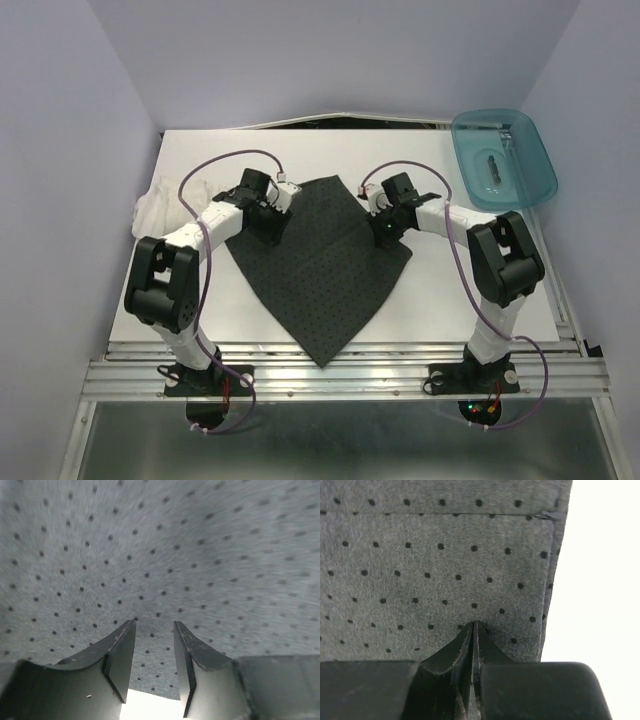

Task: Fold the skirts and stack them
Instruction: Flatten the skirt out

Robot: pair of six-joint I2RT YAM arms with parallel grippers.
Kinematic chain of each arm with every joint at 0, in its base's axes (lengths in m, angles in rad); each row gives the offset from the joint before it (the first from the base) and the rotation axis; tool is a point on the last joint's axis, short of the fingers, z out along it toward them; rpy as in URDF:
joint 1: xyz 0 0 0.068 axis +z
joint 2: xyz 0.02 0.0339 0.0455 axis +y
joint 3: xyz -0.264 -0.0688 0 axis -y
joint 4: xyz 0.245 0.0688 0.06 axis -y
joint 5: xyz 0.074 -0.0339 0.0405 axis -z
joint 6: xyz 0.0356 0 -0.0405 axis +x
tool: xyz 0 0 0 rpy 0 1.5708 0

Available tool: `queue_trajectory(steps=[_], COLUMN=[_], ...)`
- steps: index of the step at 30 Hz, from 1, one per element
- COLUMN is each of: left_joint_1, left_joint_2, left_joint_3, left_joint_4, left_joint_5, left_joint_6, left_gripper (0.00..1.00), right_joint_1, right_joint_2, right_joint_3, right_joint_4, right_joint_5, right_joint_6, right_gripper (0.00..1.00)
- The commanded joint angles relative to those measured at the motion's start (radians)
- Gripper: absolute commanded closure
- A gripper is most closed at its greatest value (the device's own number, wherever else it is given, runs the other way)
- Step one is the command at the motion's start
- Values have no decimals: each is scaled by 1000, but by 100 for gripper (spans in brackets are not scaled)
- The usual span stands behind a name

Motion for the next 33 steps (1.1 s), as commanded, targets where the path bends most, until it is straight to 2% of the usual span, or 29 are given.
queue_trajectory(steps=[1, 3, 5, 9, 10, 14, 19, 21, 25, 30, 32, 33], left_joint_1=[-29, -46, -86, -149, -160, -215, -234, -234, -223, -186, -184, -183], left_joint_2=[63, 103, 178, 343, 366, 445, 459, 439, 349, 255, 210, 195], left_joint_3=[-15, 9, 37, 172, 201, 311, 348, 331, 267, 178, 189, 201], left_joint_4=[33, 36, 45, 42, 33, 23, -18, -26, -47, -69, -82, -92], left_joint_5=[-20, -20, -22, -23, -11, 24, 113, 113, 81, 98, 127, 139], left_joint_6=[25, 25, 27, 28, 35, 73, 137, 142, 140, 148, 154, 163], left_gripper=[53, 54, 54, 55, 55, 55, 55, 55, 56, 55, 51, 50], right_joint_1=[-9, -9, -9, -9, -9, 11, 20, 20, -6, -43, -73, -84], right_joint_2=[16, 4, -1, -7, -9, -30, -57, -87, -182, -202, -183, -173], right_joint_3=[-156, -188, -176, -131, -130, -165, -203, -185, -102, 66, 125, 157], right_joint_4=[-173, -215, -266, -436, -447, -411, -424, -443, -447, -464, -458, -440], right_joint_5=[98, 94, 18, -254, -344, -454, -627, -618, -466, -275, -213, -190], right_joint_6=[-32, -41, -65, -92, -83, -29, -30, -27, -32, -69, -76, -76], right_gripper=[92, 92, 92, 92, 92, 92, 92, 92, 90, 85, 78, 71])
